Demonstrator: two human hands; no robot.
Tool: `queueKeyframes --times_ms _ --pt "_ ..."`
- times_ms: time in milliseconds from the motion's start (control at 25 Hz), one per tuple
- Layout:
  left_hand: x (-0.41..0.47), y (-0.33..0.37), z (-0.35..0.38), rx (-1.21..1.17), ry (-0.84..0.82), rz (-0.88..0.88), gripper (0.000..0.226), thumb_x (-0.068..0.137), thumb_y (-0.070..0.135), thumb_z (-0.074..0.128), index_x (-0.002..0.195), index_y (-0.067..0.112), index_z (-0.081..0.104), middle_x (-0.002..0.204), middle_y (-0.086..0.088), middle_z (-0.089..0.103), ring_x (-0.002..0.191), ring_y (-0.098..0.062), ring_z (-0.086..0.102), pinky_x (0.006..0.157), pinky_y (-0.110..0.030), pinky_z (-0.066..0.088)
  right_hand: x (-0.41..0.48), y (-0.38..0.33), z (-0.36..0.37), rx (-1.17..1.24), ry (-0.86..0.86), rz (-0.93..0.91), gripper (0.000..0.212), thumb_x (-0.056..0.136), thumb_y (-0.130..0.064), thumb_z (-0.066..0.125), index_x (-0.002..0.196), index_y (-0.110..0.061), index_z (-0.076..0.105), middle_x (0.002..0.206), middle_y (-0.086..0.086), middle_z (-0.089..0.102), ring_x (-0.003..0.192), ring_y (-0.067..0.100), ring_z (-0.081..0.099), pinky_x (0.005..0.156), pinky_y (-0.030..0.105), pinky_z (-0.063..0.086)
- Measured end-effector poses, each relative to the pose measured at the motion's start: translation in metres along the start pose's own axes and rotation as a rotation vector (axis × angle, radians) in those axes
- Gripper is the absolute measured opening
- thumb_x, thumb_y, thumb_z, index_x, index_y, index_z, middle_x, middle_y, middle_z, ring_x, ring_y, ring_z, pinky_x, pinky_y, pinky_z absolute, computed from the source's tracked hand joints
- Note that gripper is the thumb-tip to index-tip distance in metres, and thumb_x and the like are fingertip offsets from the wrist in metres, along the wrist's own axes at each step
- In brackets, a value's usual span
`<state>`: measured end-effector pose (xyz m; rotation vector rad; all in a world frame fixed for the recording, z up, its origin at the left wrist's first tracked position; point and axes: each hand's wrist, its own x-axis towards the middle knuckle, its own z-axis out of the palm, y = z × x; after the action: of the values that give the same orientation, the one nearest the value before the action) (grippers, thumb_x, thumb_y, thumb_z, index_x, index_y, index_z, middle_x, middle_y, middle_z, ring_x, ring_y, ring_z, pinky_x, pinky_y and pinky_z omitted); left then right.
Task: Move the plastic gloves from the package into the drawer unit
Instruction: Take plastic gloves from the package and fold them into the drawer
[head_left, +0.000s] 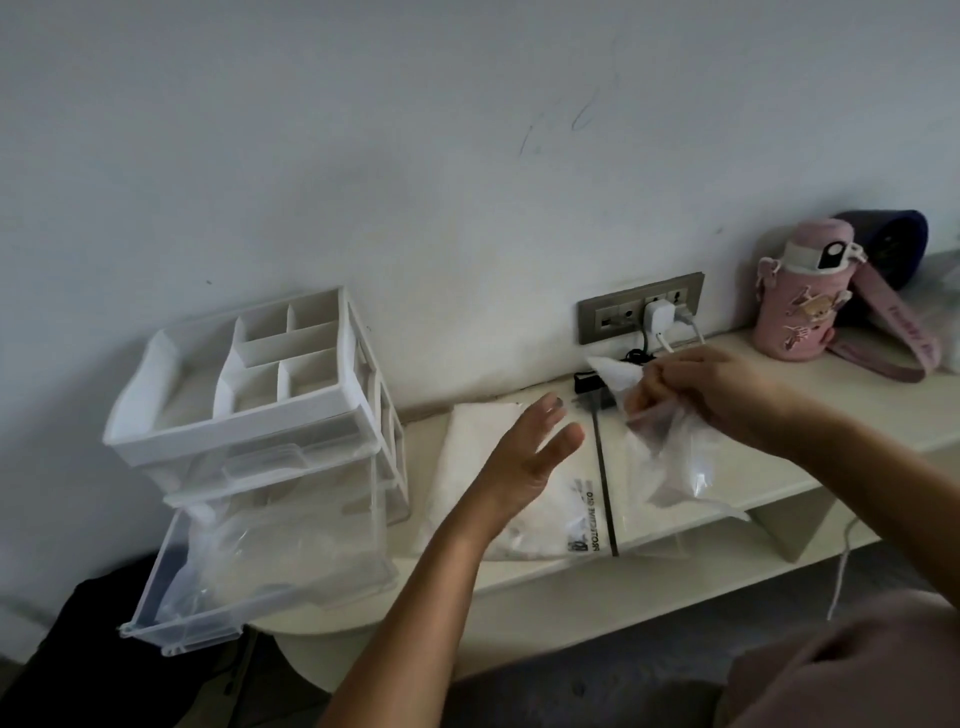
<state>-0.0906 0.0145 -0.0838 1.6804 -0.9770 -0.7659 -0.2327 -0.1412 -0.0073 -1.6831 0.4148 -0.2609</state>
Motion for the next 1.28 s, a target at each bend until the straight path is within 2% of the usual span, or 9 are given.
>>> queueKeyframes --times_ms 120,280,440,520,680,800,1040,1160,1280 --pt "-0.002 0.011 -0.005 -0.22 -0.171 0.008 0.114 0.041 0.085 0.069 0.138 0.032 0.04 0.146 0.003 0.043 0.133 -0.004 0.039 0.109 -0.018 0.027 0.0 -0.007 0.009 0.078 -0.211 -0.016 0.023 0.071 -0.015 0.051 0.048 -0.018 0.053 0.082 0.023 0.064 0.071 0.03 0.059 0.08 0.045 0.041" --pt "-0.013 0.012 -0.01 -0.449 -0.274 0.013 0.109 0.049 0.066 0.081 0.135 0.011 0.043 0.132 0.006 0.057 0.125 -0.004 0.05 0.107 -0.019 0.038 -0.003 -0.014 0.024 0.16 -0.32 -0.044 0.017 0.064 -0.017 0.055 0.048 -0.017 0.049 0.08 0.03 0.057 0.067 0.033 0.051 0.069 0.038 0.038" --pt "-0.033 0.022 -0.02 -0.396 -0.369 0.134 0.102 0.068 0.054 0.076 0.141 -0.006 0.037 0.151 -0.003 0.038 0.142 -0.02 0.031 0.118 -0.042 0.02 0.0 -0.022 0.038 0.277 -0.358 -0.072 0.022 0.071 -0.012 0.047 0.05 -0.014 0.043 0.089 0.027 0.068 0.078 0.033 0.061 0.086 0.044 0.043" --pt "-0.044 0.029 -0.033 -0.414 -0.345 0.124 0.089 0.067 0.041 0.081 0.133 -0.007 0.045 0.149 0.003 0.041 0.138 -0.022 0.036 0.116 -0.041 0.026 0.0 -0.029 0.048 0.281 -0.33 -0.05 0.025 0.078 -0.011 0.04 0.053 -0.01 0.041 0.091 0.024 0.07 0.078 0.031 0.064 0.081 0.039 0.049" --pt "-0.074 0.047 -0.072 -0.237 -0.197 0.053 0.057 0.067 0.008 0.083 0.119 0.014 0.061 0.114 -0.001 0.067 0.109 -0.018 0.062 0.092 -0.027 0.049 0.005 -0.044 0.076 0.324 -0.153 0.034 0.037 0.09 -0.002 0.034 0.057 -0.006 0.05 0.078 0.021 0.067 0.066 0.027 0.063 0.065 0.033 0.054" --pt "-0.1 0.053 -0.09 -0.017 -0.13 0.015 0.059 0.073 0.001 0.077 0.124 0.024 0.057 0.104 0.001 0.068 0.102 -0.016 0.065 0.093 -0.03 0.052 0.014 -0.053 0.105 0.316 -0.027 0.099 0.018 0.089 0.002 0.041 0.082 0.007 0.056 0.072 0.021 0.061 0.052 0.023 0.06 0.049 0.027 0.054" --pt "-0.132 0.05 -0.13 -0.127 0.398 0.087 0.004 0.087 0.008 0.063 0.087 0.006 0.066 0.063 0.001 0.066 0.059 -0.009 0.063 0.059 -0.017 0.052 0.039 -0.072 0.172 0.145 0.086 -0.001 0.023 0.09 -0.001 0.041 0.075 -0.003 0.057 0.066 0.01 0.059 0.046 0.019 0.052 0.063 0.033 0.05" --pt "-0.144 0.042 -0.161 -0.066 0.598 0.072 0.015 0.091 0.015 0.061 0.078 0.01 0.065 0.053 0.007 0.058 0.047 -0.004 0.052 0.046 -0.015 0.045 0.05 -0.068 0.196 0.043 -0.006 -0.008 0.025 0.096 -0.019 0.048 0.08 -0.009 0.065 0.068 0.007 0.061 0.046 0.015 0.052 0.045 0.019 0.044" --pt "-0.149 0.023 -0.186 0.105 0.706 0.072 0.024 0.09 0.019 0.063 0.069 0.009 0.059 0.048 0.007 0.053 0.039 -0.007 0.044 0.041 -0.018 0.037 0.062 -0.052 0.209 -0.207 -0.176 0.003 0.043 0.09 -0.05 0.052 0.085 -0.013 0.073 0.078 0.017 0.068 0.065 0.02 0.061 0.062 0.024 0.047"
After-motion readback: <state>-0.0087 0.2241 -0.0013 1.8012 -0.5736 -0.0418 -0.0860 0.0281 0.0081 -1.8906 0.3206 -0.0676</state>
